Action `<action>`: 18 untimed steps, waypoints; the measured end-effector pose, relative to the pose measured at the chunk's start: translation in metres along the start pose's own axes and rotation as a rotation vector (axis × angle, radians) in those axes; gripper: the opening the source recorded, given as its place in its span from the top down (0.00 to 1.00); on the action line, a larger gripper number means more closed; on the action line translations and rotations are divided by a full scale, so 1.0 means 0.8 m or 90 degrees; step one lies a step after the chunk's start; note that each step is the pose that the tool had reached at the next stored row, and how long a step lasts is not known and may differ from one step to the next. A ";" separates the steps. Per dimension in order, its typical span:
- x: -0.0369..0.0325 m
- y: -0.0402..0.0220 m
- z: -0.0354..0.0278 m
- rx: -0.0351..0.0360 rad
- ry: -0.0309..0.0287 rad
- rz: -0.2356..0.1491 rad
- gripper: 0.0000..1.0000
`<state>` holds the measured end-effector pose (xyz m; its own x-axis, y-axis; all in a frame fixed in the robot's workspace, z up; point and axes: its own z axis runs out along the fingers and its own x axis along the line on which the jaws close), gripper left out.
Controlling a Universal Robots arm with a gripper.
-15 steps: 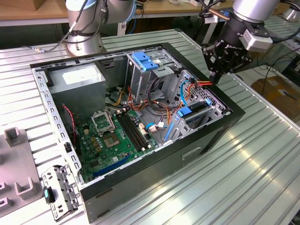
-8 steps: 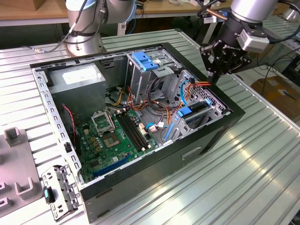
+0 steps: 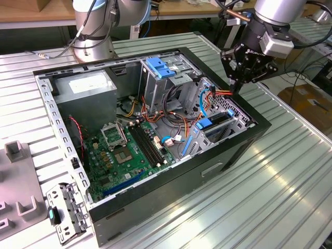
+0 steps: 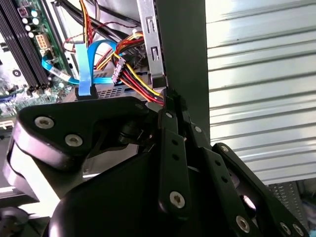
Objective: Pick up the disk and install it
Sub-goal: 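Insert the first disk wire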
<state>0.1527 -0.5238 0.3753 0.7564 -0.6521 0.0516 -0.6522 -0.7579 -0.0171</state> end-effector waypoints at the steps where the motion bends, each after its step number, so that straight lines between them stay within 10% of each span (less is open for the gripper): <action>1: 0.0000 0.0000 0.0000 -0.0004 0.0002 0.008 0.84; 6: -0.0003 0.0002 0.0000 -0.0025 0.0008 0.049 0.84; 18: -0.0024 0.0020 -0.0002 -0.0029 0.0010 0.055 0.84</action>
<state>0.1502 -0.5238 0.3754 0.6975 -0.7147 0.0517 -0.7149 -0.6990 -0.0170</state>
